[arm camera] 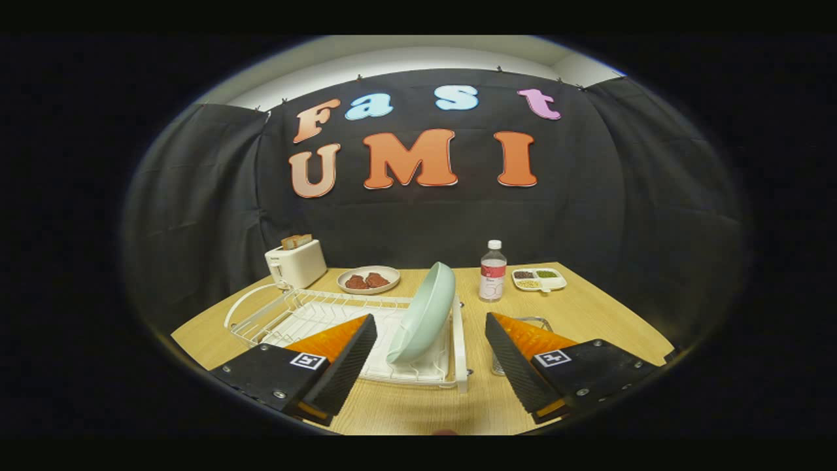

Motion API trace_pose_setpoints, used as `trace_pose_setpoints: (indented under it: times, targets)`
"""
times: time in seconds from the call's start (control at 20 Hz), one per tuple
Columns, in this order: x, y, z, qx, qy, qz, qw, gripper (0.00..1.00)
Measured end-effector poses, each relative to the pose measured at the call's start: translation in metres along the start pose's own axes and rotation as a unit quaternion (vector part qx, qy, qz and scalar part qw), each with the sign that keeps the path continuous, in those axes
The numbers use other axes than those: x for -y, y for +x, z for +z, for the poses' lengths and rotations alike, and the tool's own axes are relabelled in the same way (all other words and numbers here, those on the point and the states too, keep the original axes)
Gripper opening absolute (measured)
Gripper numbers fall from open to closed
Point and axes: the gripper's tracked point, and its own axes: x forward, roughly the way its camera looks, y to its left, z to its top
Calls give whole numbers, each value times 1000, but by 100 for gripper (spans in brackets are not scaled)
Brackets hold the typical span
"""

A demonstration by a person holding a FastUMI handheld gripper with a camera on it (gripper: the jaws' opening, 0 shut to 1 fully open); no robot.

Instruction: Take the plate from the dish rack, then take the spoon from the basket and place it into the plate.

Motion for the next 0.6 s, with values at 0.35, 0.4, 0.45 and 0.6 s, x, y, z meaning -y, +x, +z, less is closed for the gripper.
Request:
trace_pose_setpoints:
  times: [0.35, 0.4, 0.45, 0.6]
  targets:
    - [-5, 5, -3, -5, 3, 4, 1000, 100]
    - [-4, 6, -4, -5, 4, 4, 1000, 99]
    - [-3, 5, -5, -6, 5, 3, 1000, 99]
    - [-1, 4, -7, -8, 9, 3, 1000, 99]
